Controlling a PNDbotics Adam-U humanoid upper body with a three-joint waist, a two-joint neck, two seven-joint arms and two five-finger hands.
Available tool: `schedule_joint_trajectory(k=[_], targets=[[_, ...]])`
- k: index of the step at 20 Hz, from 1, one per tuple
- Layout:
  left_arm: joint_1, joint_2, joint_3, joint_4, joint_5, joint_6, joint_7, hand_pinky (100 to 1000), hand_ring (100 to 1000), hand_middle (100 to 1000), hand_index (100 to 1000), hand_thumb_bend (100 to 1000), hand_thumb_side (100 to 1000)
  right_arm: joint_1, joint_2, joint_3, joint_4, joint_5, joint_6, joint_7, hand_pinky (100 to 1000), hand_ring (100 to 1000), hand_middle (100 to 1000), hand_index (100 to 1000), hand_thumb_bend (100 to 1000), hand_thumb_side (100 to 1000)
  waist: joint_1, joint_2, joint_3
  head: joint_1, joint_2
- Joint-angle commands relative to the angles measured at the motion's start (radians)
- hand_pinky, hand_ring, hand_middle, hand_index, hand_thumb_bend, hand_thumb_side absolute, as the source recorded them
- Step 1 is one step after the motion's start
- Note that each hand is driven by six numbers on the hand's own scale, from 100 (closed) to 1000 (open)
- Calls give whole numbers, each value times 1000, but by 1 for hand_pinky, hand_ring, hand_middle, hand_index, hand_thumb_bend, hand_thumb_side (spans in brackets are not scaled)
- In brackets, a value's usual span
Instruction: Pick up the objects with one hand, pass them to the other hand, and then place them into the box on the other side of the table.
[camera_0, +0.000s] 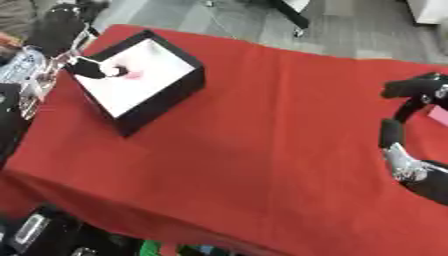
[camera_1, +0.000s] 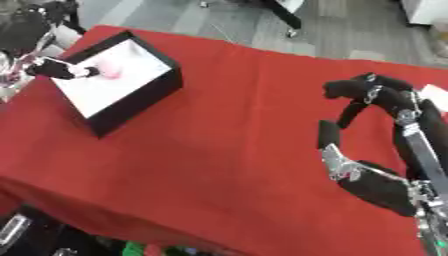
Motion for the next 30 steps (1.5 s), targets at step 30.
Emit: schedule_joint_trajectory(k=[30], targets=[[90, -557, -119, -577, 1140, -37, -840, 829, 982, 813, 912, 100, 655, -135, -446, -252, 857, -34, 94, -100, 848, 702, 907, 931, 320, 663, -46, 28, 61, -649, -3]])
